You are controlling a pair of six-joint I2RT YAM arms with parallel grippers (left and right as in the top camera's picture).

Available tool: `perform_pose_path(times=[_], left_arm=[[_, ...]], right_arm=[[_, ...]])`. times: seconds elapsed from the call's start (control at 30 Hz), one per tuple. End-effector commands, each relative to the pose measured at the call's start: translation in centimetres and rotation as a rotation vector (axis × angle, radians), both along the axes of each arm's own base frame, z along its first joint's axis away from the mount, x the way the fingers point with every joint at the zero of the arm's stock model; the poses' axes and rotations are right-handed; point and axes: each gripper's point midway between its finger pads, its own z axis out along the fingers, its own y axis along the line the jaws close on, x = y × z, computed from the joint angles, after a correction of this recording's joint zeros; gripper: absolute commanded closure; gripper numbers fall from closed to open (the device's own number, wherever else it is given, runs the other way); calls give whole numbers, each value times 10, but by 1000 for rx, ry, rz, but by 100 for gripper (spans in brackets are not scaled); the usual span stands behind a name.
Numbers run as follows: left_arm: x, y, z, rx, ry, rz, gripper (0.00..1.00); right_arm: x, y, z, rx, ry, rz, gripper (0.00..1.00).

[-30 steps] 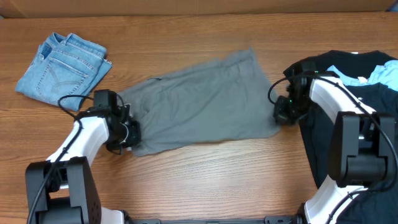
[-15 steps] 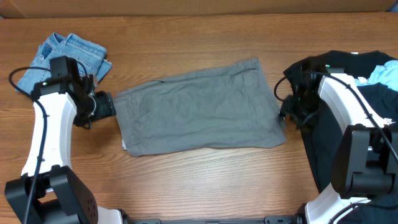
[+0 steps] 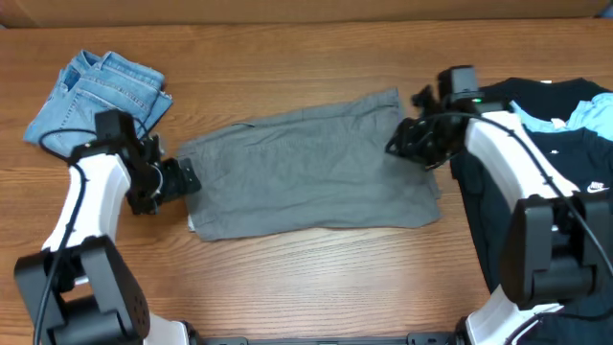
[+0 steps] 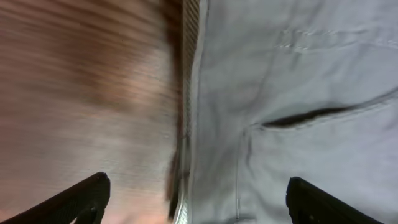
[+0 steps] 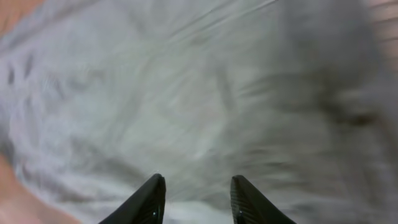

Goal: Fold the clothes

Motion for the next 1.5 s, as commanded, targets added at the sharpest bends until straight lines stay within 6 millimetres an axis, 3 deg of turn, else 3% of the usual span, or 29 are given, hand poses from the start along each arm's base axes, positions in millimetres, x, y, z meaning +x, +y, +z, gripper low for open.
perform_pose_path(times=[0.0, 0.27, 0.33, 0.43, 0.53, 0.57, 0.6, 0.7, 0.77, 0.87, 0.97, 1.07, 1.1, 1.17, 1.23, 1.33, 1.47], left_arm=[[-8, -21, -28, -118, 30, -2, 6], [-9, -52, -75, -192, 98, -75, 7], [-12, -62, -86, -194, 126, -105, 13], [-17, -73, -98, -198, 161, -134, 34], [-20, -76, -100, -200, 175, -141, 69], [-20, -75, -99, -201, 179, -136, 88], [-21, -73, -98, -199, 188, -131, 96], [-25, -56, -88, -153, 225, -133, 96], [-26, -42, -74, -104, 258, -121, 96], [-19, -14, -34, -25, 278, -85, 96], [-8, 15, 23, 80, 252, -47, 96], [9, 32, 89, 180, 160, -36, 96], [14, 32, 102, 189, 133, -36, 96], [27, 26, 140, 199, 43, -47, 96], [35, 11, 161, 180, -21, -61, 96], [44, -22, 173, 124, -71, -99, 96], [47, -76, 167, 106, -64, -196, 96]], right_arm=[[-18, 19, -7, 11, 34, 52, 65], [-40, 25, -38, 3, 131, 40, 65], [-42, 25, -43, 1, 140, 37, 65], [-45, 25, -47, 1, 145, 37, 65], [-45, 24, -47, 1, 148, 36, 68], [-46, 24, -47, 0, 151, 37, 71], [-46, 24, -47, 0, 151, 37, 71], [-41, 20, -39, 2, 143, 26, 70], [-34, 16, -27, 6, 121, 18, 70], [-22, 10, -2, 12, 58, 12, 71], [-10, 4, 29, 22, -16, -8, 70], [-5, 0, 54, 29, -82, -19, 70], [-4, 0, 59, 31, -97, -20, 70], [-3, 0, 67, 33, -121, -20, 69], [-4, 0, 69, 34, -126, -20, 69], [-4, -1, 69, 33, -123, -21, 69], [-3, -2, 69, 33, -126, -24, 69]])
